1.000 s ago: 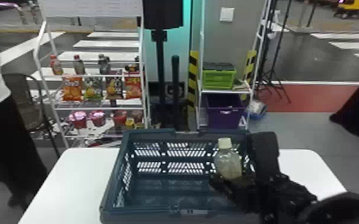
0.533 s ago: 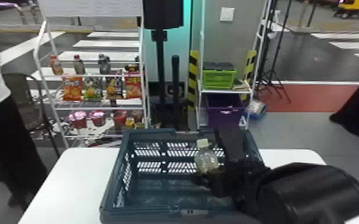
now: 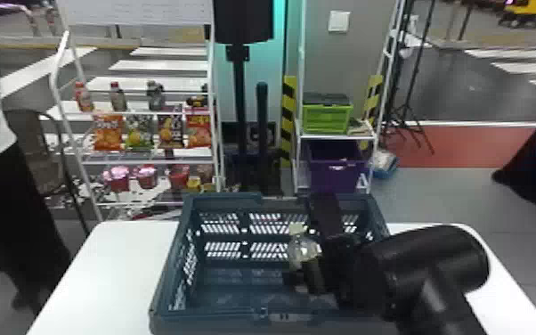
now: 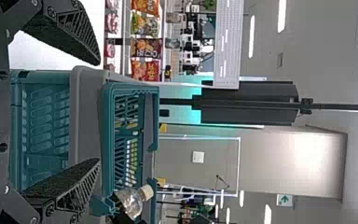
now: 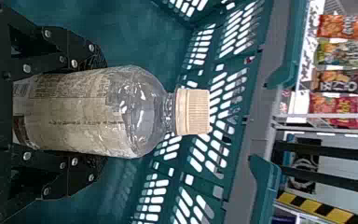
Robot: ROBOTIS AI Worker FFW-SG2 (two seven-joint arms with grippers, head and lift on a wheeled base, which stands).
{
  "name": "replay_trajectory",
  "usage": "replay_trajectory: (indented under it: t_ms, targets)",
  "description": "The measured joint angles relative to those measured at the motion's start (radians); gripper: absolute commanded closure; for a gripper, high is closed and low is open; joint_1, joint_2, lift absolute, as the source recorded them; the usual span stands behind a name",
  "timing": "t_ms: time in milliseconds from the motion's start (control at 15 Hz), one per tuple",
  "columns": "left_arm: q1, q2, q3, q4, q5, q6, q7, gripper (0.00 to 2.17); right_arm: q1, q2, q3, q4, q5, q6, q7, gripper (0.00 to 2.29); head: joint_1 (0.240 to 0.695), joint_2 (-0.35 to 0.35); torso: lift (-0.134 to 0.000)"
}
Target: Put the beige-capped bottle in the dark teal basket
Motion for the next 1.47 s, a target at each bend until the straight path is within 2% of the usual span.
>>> replay_trajectory:
  t_ms: [200,267,333,467,533,1000,1467]
  targets:
    - [0.000,-0.001,0.001,0.011,0.003,-0.027,0.000,0.15,-0.013,0.000,0.007,0.030,0.001,0.016,0.001,1.72,0.499,0.000,0.000]
    - [-0.001,-0.002,0.001,0.012,0.004,-0.030,0.000,0.15,-0.019,0.000,0.010,0.038,0.001,0.025,0.001,1.61,0.499,0.000,0.000]
    - [-0.001,-0.002,0.001,0.013,0.004,-0.032,0.000,0.15,-0.022,0.000,0.013,0.043,0.000,0.029,0.001,1.30,0.499,0.000,0.000]
    - [-0.002,-0.003,0.001,0.015,0.004,-0.034,0.000,0.15,-0.024,0.000,0.014,0.052,-0.012,0.032,0.001,0.10,0.499,0.000,0.000]
    - [-0.002,-0.003,0.001,0.015,0.004,-0.034,0.000,0.15,-0.024,0.000,0.014,0.052,-0.016,0.035,0.000,0.01,0.499,0.000,0.000]
    - [0.001,-0.003,0.001,0.015,0.003,-0.035,0.012,0.15,-0.010,0.000,0.011,0.016,-0.022,0.069,-0.020,0.03,0.499,0.000,0.000]
    - [0.005,-0.002,0.001,0.014,0.001,-0.046,0.012,0.15,0.070,-0.002,-0.003,-0.269,-0.006,0.141,-0.017,0.03,0.499,0.000,0.000]
